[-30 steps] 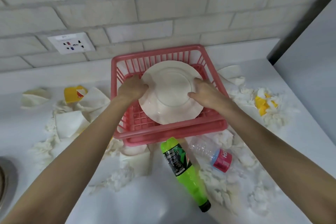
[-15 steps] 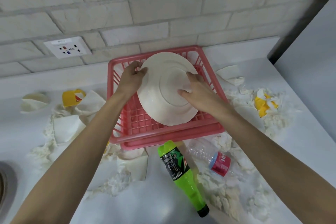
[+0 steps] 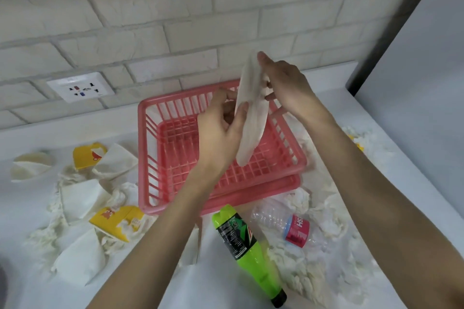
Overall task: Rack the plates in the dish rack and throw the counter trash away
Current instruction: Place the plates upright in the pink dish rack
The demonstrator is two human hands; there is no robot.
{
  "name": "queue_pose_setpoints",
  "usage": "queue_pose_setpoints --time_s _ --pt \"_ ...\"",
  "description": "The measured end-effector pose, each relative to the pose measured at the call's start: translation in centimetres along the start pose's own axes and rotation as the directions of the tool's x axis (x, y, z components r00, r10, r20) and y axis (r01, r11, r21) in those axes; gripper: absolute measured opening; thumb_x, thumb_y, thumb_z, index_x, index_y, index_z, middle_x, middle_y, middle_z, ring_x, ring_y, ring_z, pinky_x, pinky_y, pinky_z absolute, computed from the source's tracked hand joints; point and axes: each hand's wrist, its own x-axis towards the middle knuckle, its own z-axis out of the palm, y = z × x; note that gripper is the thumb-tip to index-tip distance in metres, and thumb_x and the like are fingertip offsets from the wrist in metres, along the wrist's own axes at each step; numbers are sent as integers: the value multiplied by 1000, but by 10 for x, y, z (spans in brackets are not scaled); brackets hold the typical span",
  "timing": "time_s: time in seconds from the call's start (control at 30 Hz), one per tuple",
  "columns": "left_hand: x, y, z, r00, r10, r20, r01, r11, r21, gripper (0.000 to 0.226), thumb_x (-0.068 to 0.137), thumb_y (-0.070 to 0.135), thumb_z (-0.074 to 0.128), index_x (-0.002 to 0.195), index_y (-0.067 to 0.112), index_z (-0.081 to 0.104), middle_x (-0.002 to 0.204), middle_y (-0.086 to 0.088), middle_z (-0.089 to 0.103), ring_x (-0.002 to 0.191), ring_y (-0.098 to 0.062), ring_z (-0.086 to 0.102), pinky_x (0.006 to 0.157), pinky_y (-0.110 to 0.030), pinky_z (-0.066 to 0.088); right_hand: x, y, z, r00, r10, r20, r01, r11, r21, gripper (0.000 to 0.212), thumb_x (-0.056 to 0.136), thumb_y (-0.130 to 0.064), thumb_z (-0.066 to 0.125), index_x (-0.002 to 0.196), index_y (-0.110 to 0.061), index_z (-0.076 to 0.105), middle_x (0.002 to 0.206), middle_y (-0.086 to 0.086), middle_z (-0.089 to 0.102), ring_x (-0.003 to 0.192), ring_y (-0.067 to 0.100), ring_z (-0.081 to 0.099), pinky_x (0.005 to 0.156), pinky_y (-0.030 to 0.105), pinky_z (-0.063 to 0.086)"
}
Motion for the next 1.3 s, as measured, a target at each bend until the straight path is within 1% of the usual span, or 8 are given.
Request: queue_pose_setpoints --time_s 0.2,0.37,0.5,0.67,0.8,1.0,1.17,1.3 --pt "-21 10 23 995 63 83 -59 997 -42 23 88 8 70 105 12 56 92 5 74 86 -4 71 64 -21 55 -10 -9 -20 999 -33 -39 34 999 25 68 77 -55 53 101 8 60 91 19 69 80 34 70 62 55 59" --pt "-31 16 34 972 99 212 -69 987 -145 56 83 -4 70 132 16 52 122 -3 70 113 -6 65 69 -14 55 -16 -16 -26 995 -85 -56 80 994 -81 43 79 -29 56 107 4 61 91 17 66 74 29 69 50 48 58" --pt "-34 11 33 961 95 259 -58 988 -146 61 83 -4 71 138 11 51 129 4 65 121 -1 59 75 -20 59 -12 -13 -21 978 -150 -149 114 967 -226 30 82 -9 46 107 4 57 97 18 61 81 32 63 63 45 58" --pt "-37 2 23 938 52 343 -9 992 -125 60 85 6 74 140 18 52 127 24 57 123 7 54 84 -25 59 -12 -4 -14 949 -299 -102 235 884 -403 8 90 -10 41 90 -4 46 83 12 47 75 29 41 51 24 29" --pt "-47 -24 2 884 -6 468 -51 993 108 58 87 34 75 140 26 52 131 15 63 120 3 57 97 -27 52 -16 -1 -16 906 -422 -34 348 788 -508 3 82 -3 37 80 -5 35 64 8 27 64 29 26 55 39 15" --pt "-60 -64 -37 745 -156 649 -170 896 411 54 85 64 60 128 32 63 116 15 71 98 -3 67 88 -36 56 -19 5 -30 873 -486 -39 403 764 -505 10 74 -7 37 82 -2 39 70 22 40 59 36 31 59 40 11" --pt "-57 -81 -38 721 -141 679 -279 837 471 52 85 75 43 112 40 70 99 23 73 81 2 66 75 -35 58 -24 16 -31 862 -507 5 429 724 -541 12 80 -3 41 92 -2 43 63 5 34 54 27 28 47 22 26" --pt "-58 -85 -38 722 -87 686 -315 842 438 51 88 73 40 109 39 72 93 22 74 75 0 66 72 -35 57 -23 26 -26 861 -509 10 408 679 -610 37 82 -7 41 116 3 49 75 14 43 64 35 34 57 36 18"
